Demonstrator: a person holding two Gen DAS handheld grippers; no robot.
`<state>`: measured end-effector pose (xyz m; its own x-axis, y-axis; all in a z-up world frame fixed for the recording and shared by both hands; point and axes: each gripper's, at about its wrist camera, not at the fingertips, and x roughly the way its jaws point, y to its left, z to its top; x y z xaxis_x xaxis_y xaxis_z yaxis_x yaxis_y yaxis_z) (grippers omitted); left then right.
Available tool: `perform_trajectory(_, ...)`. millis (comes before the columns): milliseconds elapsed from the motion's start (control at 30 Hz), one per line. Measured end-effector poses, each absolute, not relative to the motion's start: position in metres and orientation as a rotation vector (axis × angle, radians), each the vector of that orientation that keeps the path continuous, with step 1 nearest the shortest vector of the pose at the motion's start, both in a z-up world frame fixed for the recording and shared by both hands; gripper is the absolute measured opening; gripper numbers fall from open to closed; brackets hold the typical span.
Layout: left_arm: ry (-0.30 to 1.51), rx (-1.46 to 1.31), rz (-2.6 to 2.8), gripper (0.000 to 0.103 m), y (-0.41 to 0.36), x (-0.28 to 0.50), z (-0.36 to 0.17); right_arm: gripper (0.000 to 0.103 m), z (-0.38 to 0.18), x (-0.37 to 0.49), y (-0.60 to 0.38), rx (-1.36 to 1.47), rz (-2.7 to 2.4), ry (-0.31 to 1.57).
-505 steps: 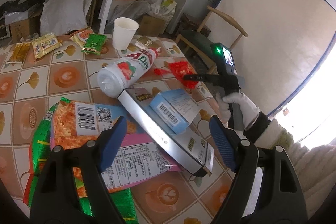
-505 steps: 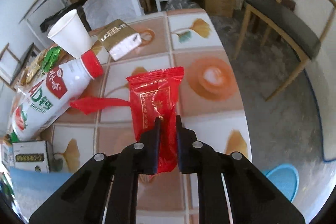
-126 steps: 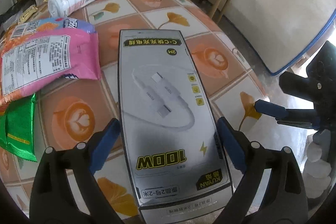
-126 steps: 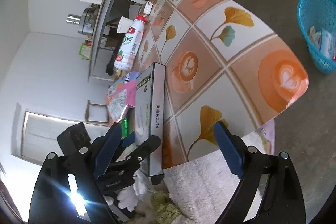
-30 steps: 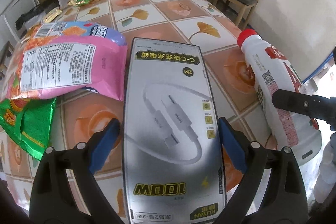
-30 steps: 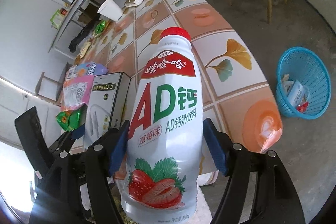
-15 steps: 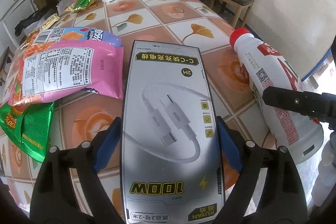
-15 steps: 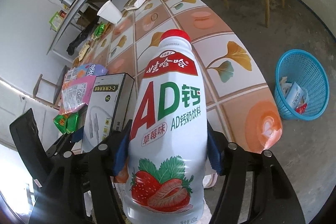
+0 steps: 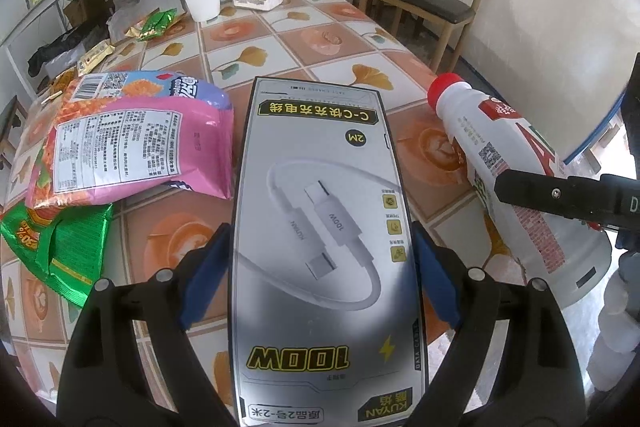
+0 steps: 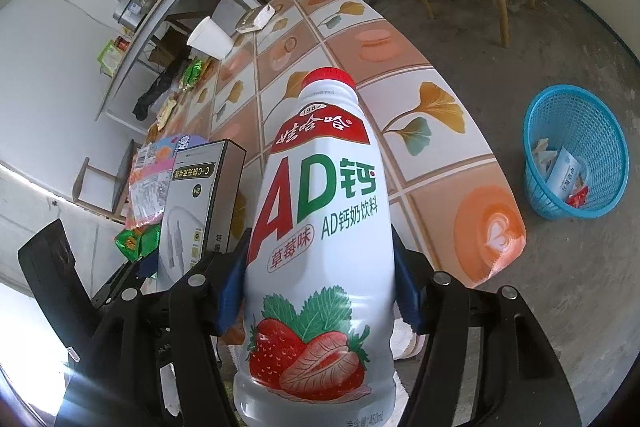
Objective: Collect trash
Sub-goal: 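Grasp the charger box with the left gripper while the right gripper holds the bottle, then carry box and bottle over the blue wastebasket and open both grippers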
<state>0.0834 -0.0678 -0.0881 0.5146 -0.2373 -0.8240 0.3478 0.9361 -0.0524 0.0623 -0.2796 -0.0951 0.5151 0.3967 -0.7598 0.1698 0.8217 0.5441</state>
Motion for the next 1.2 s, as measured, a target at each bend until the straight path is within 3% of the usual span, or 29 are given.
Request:
perform_trajectory(700,0.906,0.141,-0.400,0.082,-0.084,0.070,-0.063,0.061,-0.075,0.038,-0.306,0.694,0.164,0.935)
perform_trajectory(1200,0.936,0.133,-0.766,0.082,-0.200,0.080,-0.035,0.061,-0.070,-0.058,-0.443,0.888,-0.164,0.754)
